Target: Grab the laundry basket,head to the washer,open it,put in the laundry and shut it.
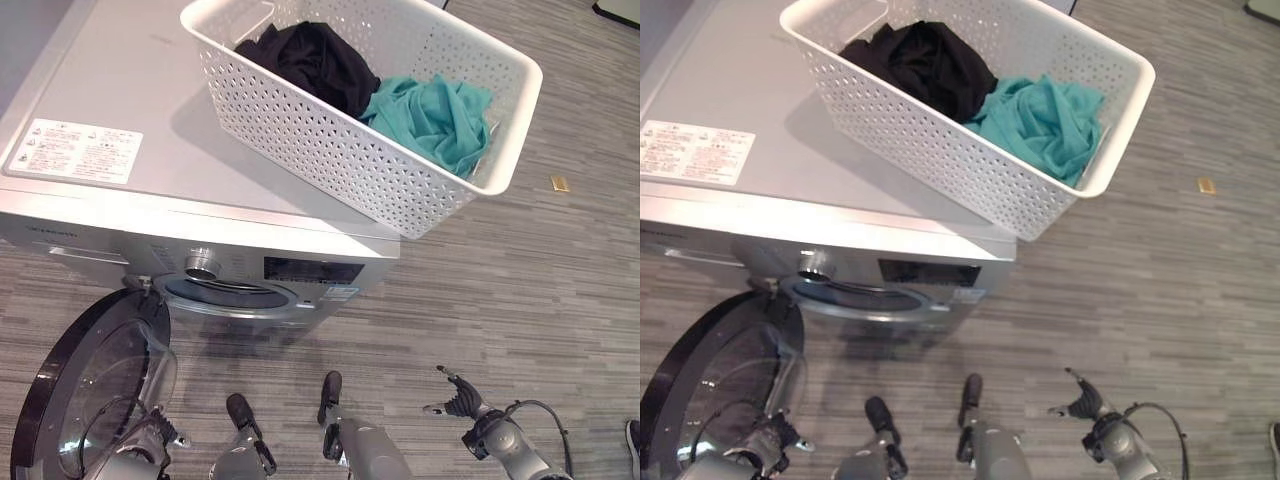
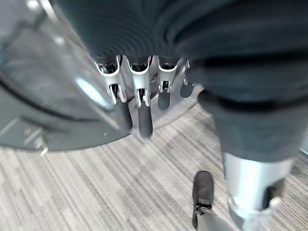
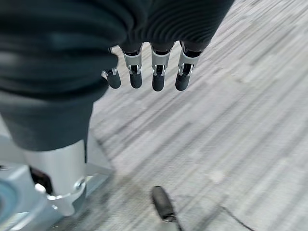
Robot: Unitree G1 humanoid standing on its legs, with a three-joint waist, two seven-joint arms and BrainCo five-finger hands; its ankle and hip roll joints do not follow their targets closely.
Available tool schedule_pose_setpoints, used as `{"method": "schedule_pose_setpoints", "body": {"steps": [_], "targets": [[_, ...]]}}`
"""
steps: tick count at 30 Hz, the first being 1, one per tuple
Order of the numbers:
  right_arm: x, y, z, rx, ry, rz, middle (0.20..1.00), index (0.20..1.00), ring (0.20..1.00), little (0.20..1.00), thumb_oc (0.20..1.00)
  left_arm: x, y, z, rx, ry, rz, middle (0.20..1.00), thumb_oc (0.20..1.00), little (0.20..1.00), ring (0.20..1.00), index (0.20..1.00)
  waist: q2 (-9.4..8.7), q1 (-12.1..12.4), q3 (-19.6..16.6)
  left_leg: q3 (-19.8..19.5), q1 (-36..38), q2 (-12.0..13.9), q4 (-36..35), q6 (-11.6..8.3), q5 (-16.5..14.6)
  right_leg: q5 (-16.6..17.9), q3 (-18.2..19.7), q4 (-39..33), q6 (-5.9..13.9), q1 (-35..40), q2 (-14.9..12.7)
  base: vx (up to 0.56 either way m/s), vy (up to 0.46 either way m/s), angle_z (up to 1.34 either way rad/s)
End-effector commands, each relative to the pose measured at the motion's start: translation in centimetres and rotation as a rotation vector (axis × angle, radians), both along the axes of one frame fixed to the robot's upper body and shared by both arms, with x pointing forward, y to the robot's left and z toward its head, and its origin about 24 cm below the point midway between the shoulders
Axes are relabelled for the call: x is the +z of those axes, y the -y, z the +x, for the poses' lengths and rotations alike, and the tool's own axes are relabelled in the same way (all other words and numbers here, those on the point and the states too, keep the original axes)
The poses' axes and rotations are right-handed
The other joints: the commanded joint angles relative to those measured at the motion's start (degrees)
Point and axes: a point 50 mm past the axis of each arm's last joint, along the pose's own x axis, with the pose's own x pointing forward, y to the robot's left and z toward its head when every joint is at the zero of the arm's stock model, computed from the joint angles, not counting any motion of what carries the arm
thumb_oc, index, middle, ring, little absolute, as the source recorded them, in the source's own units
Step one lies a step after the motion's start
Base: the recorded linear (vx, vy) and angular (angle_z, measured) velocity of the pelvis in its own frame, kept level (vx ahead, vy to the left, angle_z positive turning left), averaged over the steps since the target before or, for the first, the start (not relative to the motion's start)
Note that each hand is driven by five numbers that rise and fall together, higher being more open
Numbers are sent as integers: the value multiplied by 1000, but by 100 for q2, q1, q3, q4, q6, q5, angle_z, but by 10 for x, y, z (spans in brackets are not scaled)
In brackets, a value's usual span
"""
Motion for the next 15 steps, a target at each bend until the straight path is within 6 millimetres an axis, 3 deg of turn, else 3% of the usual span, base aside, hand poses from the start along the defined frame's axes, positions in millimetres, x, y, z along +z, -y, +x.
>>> {"method": "schedule_pose_setpoints", "body": {"steps": [1, 5, 9, 12, 14, 15], "targets": [[2, -7, 7, -57, 39, 68, 1000, 1000, 1000, 1000, 1000, 14, -27, -4, 77, 4, 68, 1000, 1000, 1000, 1000, 1000, -149, 51, -93, -91, -170, -136, -64, -138, 58, 72, 220, 232, 576, 19, -567, 39, -13, 32], [-12, -2, -7, -155, -13, 88, 1000, 1000, 1000, 1000, 1000, 7, -6, 9, 188, 185, -33, 1000, 1000, 1000, 1000, 1000, 58, 150, -312, -247, -25, -157, -64, -156, 54, 15, 36, 190, 577, 318, -617, 90, -33, 22], [-44, 1, -48, -307, -232, 181, 1000, 1000, 1000, 1000, 1000, -3, 17, 11, 92, 160, -79, 1000, 1000, 1000, 1000, 1000, 141, 246, -526, -383, 154, -157, -64, -179, 47, -99, -140, 164, 537, 611, -610, 82, -65, 26], [-54, 15, -72, -459, -312, 187, 1000, 1000, 1000, 1000, 1000, -14, 27, -7, 92, 104, -129, 1000, 1000, 1000, 1000, 1000, 195, 272, -695, -406, 303, -158, -64, -184, 13, -179, -197, 143, 524, 773, -597, 70, -54, 5], [-53, 28, -78, -592, -287, 210, 1000, 1000, 1000, 1000, 1000, -24, 31, -32, 118, 49, -157, 1000, 1000, 1000, 1000, 1000, 227, 322, -797, -430, 377, -163, -64, -182, -15, -207, -247, 100, 523, 883, -592, 64, -45, -5], [-49, 47, -86, -760, -239, 234, 1000, 1000, 1000, 1000, 1000, -31, 40, -43, 123, 16, -192, 1000, 1000, 1000, 1000, 1000, 246, 311, -896, -441, 447, -180, -64, -177, -43, -229, -245, 86, 524, 947, -575, 74, -42, -3]]}}
